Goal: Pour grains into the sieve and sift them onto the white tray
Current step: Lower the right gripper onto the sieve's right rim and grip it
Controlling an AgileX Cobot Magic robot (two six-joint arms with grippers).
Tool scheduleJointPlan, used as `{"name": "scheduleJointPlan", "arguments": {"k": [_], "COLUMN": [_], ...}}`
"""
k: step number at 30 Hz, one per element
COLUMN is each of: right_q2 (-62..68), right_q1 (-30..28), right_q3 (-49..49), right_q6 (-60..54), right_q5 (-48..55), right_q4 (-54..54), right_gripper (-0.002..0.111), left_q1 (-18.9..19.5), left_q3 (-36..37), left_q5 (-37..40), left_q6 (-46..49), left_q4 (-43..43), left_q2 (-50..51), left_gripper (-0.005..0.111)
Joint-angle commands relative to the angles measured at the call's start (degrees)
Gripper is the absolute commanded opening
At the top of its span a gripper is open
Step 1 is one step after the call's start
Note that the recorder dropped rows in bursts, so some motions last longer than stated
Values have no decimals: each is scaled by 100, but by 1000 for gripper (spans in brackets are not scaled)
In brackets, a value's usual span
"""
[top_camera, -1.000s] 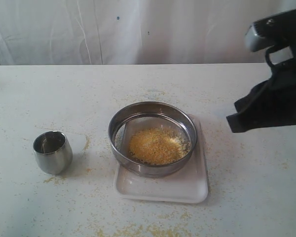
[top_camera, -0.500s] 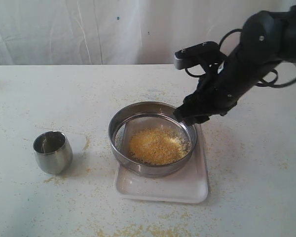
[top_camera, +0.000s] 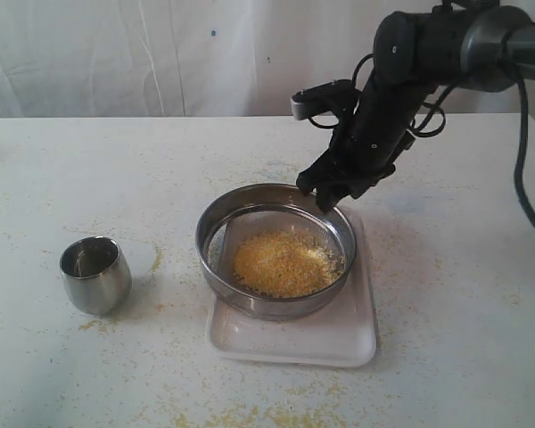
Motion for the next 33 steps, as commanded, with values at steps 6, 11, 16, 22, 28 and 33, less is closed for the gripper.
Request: {"name": "scheduleJointPlan", "arguments": {"k": [6,11,16,22,28,33], "right_q2": [598,798,901,946,1118,1205], "right_q1": [-80,-96,-96,-96,-96,-96], "right_q3": [-369,-441,-441,-441,-441,-441], "right_q6": [-96,-160,-234,-251,-251,-228], "right_q5": [77,52,-90,-322,-332,-320], "right_q4": [-23,-23,-23,-23,-37,-37], "right_gripper": [50,50,50,47,45,26], "left_q1": [16,16,16,16,16,16], "left_q3": [16,16,16,16,16,16], "left_q5": [-16,-16,-16,-16,-16,-16], "left_q6": [6,6,6,6,6,6], "left_q4": [-36,-36,-36,-36,-36,-36], "left_q2": [-26,-26,-26,-26,-26,-26], "left_gripper": [0,0,0,0,0,0]}}
